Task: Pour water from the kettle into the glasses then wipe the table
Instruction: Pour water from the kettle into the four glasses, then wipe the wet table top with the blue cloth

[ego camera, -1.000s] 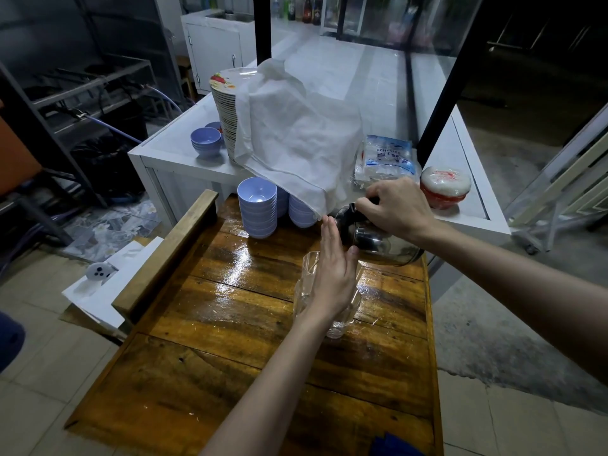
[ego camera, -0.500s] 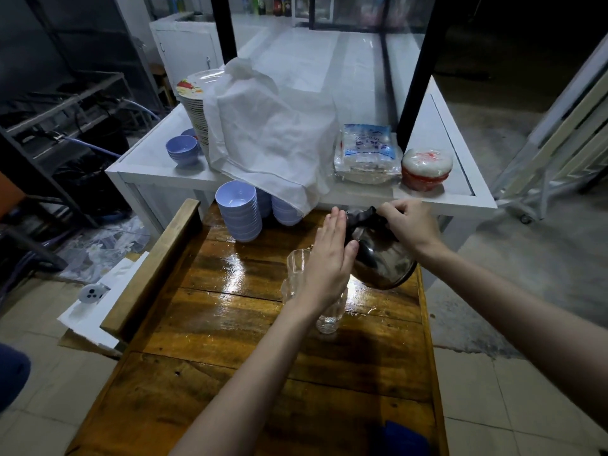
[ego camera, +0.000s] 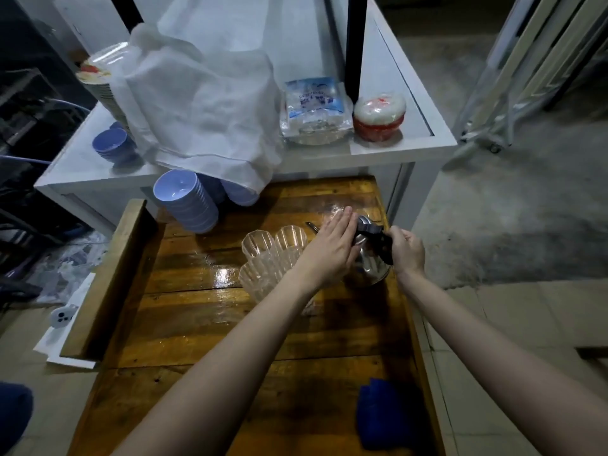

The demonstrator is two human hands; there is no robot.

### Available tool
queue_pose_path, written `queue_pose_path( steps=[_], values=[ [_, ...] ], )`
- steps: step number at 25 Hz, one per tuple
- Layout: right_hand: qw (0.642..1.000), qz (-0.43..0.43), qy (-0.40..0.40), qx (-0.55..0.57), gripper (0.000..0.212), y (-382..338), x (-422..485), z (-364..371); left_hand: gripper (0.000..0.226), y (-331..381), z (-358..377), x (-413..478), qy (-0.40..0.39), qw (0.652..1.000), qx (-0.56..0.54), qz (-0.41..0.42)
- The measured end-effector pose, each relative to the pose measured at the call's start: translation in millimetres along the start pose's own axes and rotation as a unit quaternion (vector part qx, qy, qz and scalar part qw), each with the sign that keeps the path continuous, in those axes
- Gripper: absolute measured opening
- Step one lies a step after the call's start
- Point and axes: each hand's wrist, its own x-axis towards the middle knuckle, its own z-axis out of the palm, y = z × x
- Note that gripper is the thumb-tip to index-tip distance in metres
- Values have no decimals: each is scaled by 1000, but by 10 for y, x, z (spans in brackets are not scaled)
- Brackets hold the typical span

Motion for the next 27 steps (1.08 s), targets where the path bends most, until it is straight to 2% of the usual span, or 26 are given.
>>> queue_pose_path(
  steps=[6, 12, 16, 18, 20, 24, 25, 27],
  values=[
    [997, 47, 9, 63, 26, 400, -8, -21, 64, 44, 326, 69, -36, 999, 22, 13],
    [998, 21, -7, 50, 30, 562, 38, -4, 66, 97, 523, 109, -2, 999, 37, 0],
    [1000, 5, -13, -14, 33, 743, 88, -32, 64, 176, 604, 135, 15, 999, 52, 4],
    [991, -50, -23, -121, 36, 755, 114, -85, 64, 179, 601, 159, 19, 998, 66, 8],
    [967, -104, -22, -231, 42, 779, 123, -173, 62, 160, 592, 148, 22, 997, 69, 14],
    [953, -158, 37, -257, 46, 1002, -297, -460, 59, 233, 652, -272, 78, 995, -18, 60],
    [949, -178, 23, -259, 47, 1127, -486, -530, 58, 238, 723, -472, 94, 992, -45, 67],
    [931, -213, -57, -291, 48, 1411, -914, -672, 55, 194, 951, -950, 107, 989, -80, 56]
  ],
)
